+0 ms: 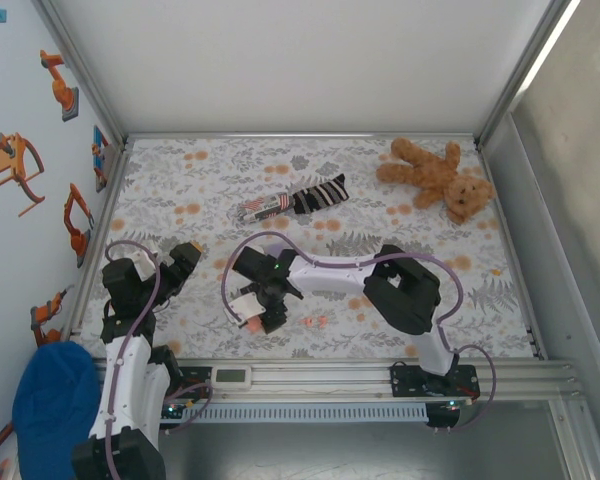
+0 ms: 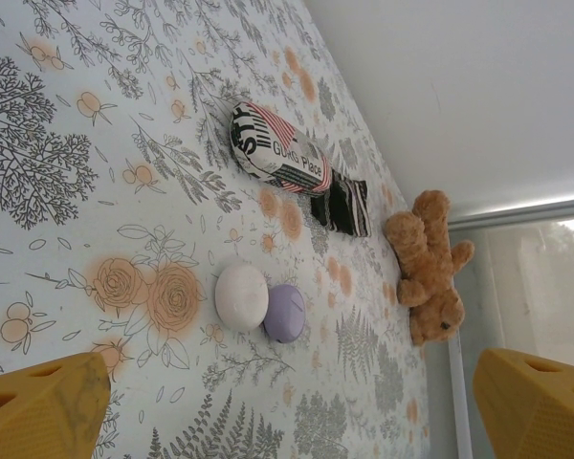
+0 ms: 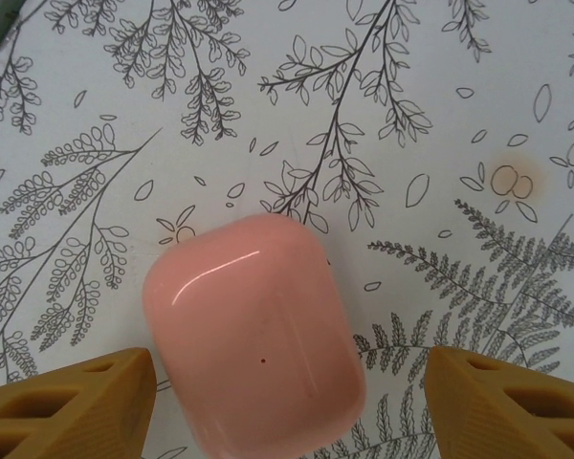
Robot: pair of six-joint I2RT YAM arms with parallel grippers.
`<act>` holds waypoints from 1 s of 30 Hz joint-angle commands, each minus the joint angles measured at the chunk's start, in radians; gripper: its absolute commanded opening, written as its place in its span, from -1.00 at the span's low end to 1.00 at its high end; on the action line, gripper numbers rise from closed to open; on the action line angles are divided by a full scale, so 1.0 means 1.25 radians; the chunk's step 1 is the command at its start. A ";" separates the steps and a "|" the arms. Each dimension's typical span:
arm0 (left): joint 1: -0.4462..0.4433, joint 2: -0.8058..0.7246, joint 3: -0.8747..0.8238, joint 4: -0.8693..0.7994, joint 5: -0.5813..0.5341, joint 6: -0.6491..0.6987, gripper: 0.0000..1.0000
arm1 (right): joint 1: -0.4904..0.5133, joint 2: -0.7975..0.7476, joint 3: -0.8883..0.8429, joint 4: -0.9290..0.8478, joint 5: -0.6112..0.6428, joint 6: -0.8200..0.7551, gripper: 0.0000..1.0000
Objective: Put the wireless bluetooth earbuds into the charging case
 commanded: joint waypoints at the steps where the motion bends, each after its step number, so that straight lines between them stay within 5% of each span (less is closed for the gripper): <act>1: 0.006 -0.004 0.001 0.019 0.014 -0.002 0.92 | 0.010 0.019 0.029 -0.034 0.019 -0.013 0.40; 30: 0.006 -0.028 0.006 0.008 0.012 0.003 0.92 | 0.013 -0.029 0.007 -0.024 -0.005 0.025 -0.11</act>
